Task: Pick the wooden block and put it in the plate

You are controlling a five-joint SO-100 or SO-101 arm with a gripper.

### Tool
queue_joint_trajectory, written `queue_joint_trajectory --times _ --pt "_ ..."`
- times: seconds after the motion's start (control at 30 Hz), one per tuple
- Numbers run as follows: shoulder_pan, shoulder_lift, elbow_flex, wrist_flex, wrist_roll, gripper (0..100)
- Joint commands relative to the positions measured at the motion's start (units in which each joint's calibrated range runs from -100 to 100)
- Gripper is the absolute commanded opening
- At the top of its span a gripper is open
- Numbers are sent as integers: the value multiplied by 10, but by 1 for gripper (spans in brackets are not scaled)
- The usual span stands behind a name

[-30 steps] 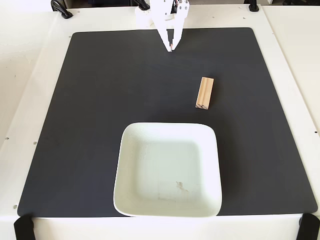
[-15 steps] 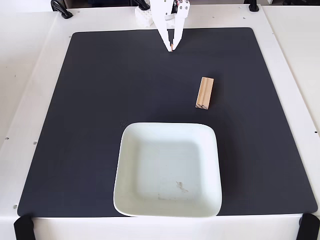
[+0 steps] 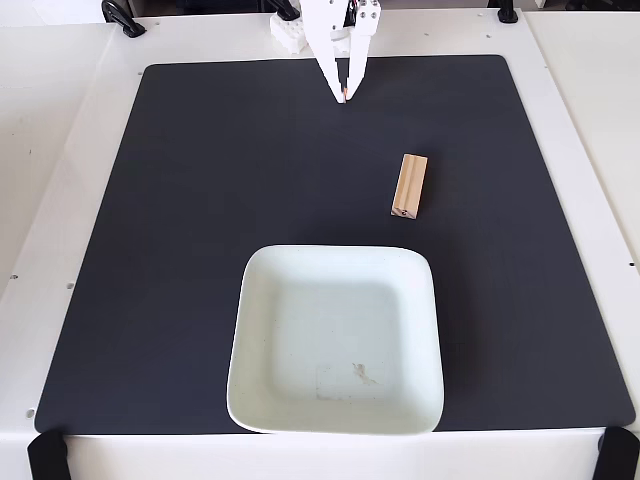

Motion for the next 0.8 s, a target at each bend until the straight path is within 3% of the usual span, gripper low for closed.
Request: queue_joint_trajectory --times 0.0,0.53,0.77 --pt "2 2 3 5 1 1" --pt "5 2 -1 5 0 1" --pt "1 22 -97 57 -1 1"
